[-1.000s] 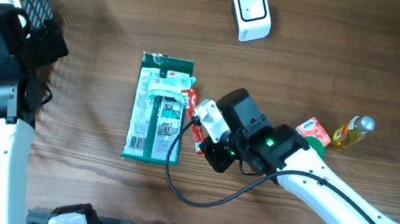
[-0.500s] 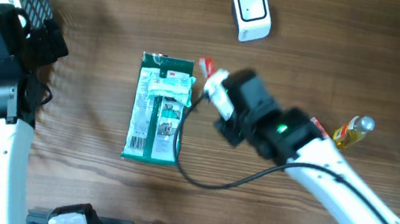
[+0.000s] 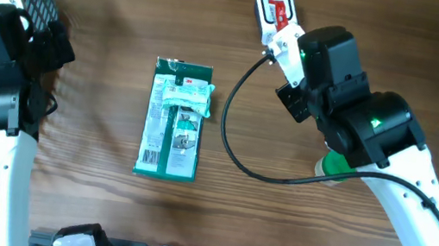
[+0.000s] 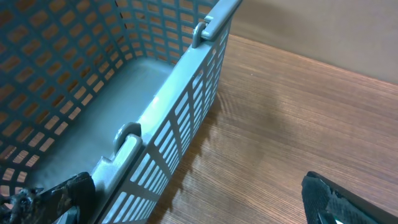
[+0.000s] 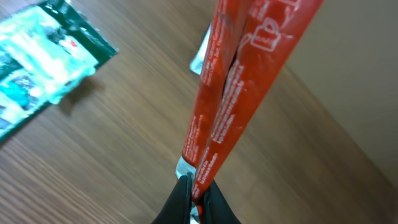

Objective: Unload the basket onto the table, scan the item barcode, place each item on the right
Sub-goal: 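Carry the red tube up to the white scanner, then hold the red tube under the scanner with the right gripper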

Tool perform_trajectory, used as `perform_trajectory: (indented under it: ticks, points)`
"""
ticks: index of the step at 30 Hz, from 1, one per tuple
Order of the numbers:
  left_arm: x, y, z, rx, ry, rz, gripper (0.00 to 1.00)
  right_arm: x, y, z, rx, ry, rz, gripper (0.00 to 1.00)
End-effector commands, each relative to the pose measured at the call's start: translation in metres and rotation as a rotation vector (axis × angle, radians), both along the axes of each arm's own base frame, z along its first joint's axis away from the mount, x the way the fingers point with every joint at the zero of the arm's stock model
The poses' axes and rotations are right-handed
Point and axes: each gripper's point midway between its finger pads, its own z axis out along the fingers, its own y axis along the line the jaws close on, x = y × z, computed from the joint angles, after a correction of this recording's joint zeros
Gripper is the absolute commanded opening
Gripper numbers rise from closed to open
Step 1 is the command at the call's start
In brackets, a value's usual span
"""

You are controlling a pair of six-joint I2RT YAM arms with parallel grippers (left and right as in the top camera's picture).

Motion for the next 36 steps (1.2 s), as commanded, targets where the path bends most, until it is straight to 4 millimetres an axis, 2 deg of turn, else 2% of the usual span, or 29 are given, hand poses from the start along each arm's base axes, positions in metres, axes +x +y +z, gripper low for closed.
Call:
perform_trajectory:
  ticks: [1,11,14,18,20,21,26,29,36]
  points:
    - [-0.006,-0.009,-0.048,-0.099,0.118,-0.011,1.00,0.009,-0.018,0.006,-0.083,-0.046,-0.060,0.04]
    - [-0.006,-0.009,-0.048,-0.098,0.118,-0.011,1.00,0.024,-0.044,0.015,-0.251,-0.128,-0.146,0.04]
    - [-0.006,-0.009,-0.048,-0.099,0.118,-0.011,1.00,0.032,-0.042,0.012,-0.285,-0.125,-0.138,0.04]
    - [-0.006,-0.009,-0.048,-0.099,0.118,-0.011,1.00,0.064,-0.039,0.032,-0.281,-0.152,-0.152,0.04]
    - [-0.006,-0.009,-0.048,-0.099,0.118,-0.011,1.00,0.080,-0.040,0.035,-0.283,-0.153,-0.159,0.04]
    - [-0.006,-0.009,-0.048,-0.099,0.118,-0.011,1.00,0.089,-0.041,0.032,-0.299,-0.148,-0.156,0.04]
    - [-0.006,-0.009,-0.048,-0.099,0.118,-0.011,1.00,0.142,-0.035,-0.019,-0.497,-0.118,-0.027,0.04]
    - [-0.006,-0.009,-0.048,-0.099,0.118,-0.011,1.00,0.170,-0.031,-0.038,-0.585,-0.141,0.015,0.04]
    - [-0.006,-0.009,-0.048,-0.098,0.118,-0.011,1.00,0.221,-0.038,-0.089,-0.819,-0.169,0.003,0.04]
